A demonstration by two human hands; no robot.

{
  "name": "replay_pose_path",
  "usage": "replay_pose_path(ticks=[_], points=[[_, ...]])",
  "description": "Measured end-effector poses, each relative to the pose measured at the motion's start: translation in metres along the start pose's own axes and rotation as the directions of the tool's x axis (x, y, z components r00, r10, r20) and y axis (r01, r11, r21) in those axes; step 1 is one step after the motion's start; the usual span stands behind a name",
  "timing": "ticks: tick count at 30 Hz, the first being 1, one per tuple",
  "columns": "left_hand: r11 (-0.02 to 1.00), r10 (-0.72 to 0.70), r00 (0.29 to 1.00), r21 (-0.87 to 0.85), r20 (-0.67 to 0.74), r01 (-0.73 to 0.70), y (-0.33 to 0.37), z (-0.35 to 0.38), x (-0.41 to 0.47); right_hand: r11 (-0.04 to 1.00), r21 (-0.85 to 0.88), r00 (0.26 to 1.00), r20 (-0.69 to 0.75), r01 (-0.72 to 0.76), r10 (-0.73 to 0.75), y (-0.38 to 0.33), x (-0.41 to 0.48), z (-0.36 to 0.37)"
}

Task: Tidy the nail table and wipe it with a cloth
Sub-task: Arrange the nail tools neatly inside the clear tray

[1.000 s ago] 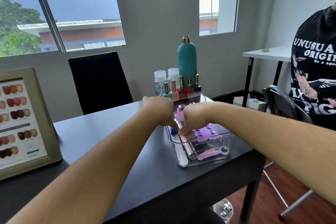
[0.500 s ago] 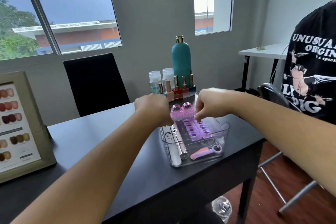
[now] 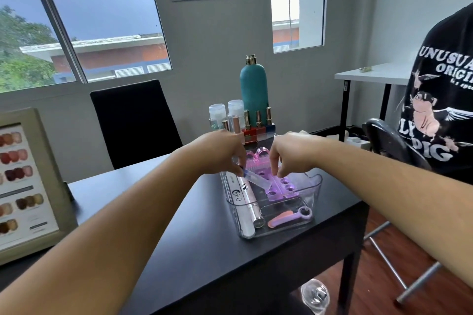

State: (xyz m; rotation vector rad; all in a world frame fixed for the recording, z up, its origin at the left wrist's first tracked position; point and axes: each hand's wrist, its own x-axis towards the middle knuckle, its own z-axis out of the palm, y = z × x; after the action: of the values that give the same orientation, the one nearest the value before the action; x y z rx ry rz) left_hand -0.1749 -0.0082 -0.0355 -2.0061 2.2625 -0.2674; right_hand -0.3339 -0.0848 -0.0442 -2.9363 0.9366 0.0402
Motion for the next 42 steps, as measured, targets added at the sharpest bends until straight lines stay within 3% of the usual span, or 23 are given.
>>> replay_pose_path(ticks=[6, 12, 18, 24, 29, 36, 42], points=[[0.998, 0.062, 0.998, 0.025, 0.015, -0.062, 0.003, 0.009, 0.013, 0.997, 0.057, 0.998, 0.022, 0.050, -0.052, -0.001, -0.002, 0.001], [1.000, 0.001, 0.992, -0.004, -0.125, -0.001, 0.001, 0.028, 0.012, 0.994, 0.066, 0.993, 0.068, 0.092, -0.096, -0.006, -0.001, 0.003], [0.988, -0.116, 0.993, -0.103, -0.035, 0.112, 0.009, 0.033, 0.009, 0.996, 0.017, 0.991, 0.108, 0.084, -0.085, -0.008, 0.001, 0.007], [0.971, -0.193, 0.981, -0.145, 0.003, 0.191, 0.018, 0.035, 0.013, 0.997, -0.044, 0.998, -0.013, 0.063, -0.063, -0.005, 0.005, 0.016], [0.953, -0.237, 0.969, -0.176, 0.073, 0.247, 0.019, 0.033, 0.011, 0.994, -0.063, 0.996, 0.003, 0.088, -0.088, -0.005, 0.009, 0.017], [0.956, -0.257, 0.966, -0.144, 0.020, 0.257, 0.024, 0.032, 0.010, 0.994, -0.066, 0.993, -0.071, 0.090, -0.094, -0.004, 0.012, 0.021], [0.949, -0.276, 0.961, -0.160, 0.001, 0.273, 0.022, 0.037, 0.010, 0.991, -0.108, 0.996, -0.032, 0.078, -0.082, -0.005, 0.012, 0.020]])
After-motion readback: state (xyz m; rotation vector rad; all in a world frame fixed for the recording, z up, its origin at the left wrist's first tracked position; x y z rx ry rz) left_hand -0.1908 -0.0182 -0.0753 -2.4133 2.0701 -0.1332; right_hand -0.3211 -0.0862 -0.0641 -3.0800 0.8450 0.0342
